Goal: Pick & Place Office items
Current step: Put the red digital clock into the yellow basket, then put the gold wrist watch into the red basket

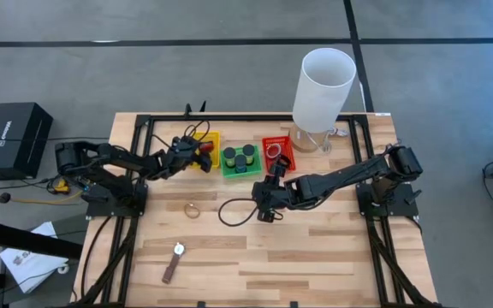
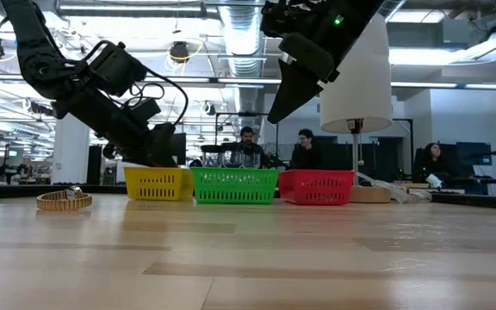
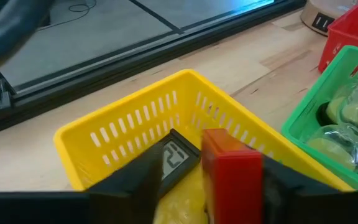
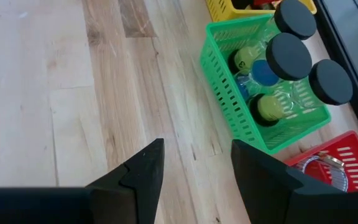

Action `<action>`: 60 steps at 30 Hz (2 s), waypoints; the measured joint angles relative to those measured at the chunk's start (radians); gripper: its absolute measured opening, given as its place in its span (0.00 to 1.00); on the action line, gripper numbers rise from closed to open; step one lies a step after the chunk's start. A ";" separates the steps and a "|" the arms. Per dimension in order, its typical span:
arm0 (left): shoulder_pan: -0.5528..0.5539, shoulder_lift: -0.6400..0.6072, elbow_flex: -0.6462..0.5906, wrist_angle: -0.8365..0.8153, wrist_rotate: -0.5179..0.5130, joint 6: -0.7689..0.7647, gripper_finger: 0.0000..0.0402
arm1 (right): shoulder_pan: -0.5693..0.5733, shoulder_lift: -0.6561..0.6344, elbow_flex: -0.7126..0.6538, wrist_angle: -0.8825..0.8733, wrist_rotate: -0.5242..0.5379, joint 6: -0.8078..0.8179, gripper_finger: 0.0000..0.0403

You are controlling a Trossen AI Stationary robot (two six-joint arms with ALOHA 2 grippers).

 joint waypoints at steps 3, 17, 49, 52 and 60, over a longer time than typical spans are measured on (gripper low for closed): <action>0.000 0.000 0.000 0.000 0.000 -0.015 0.31 | 0.000 0.000 0.000 0.000 0.000 0.000 0.44; -0.009 -0.063 0.000 0.004 0.010 0.061 0.38 | 0.000 0.000 0.000 0.000 0.000 0.000 0.44; -0.130 -0.105 0.000 -0.142 0.147 0.202 0.63 | 0.000 0.000 0.000 0.000 0.000 0.000 0.44; -0.132 -0.105 0.000 -0.141 0.147 0.204 0.63 | 0.000 0.000 0.000 0.000 0.000 0.000 0.44; -0.129 -0.105 0.000 -0.134 0.033 0.248 0.63 | 0.000 0.000 0.000 0.000 0.000 0.000 0.44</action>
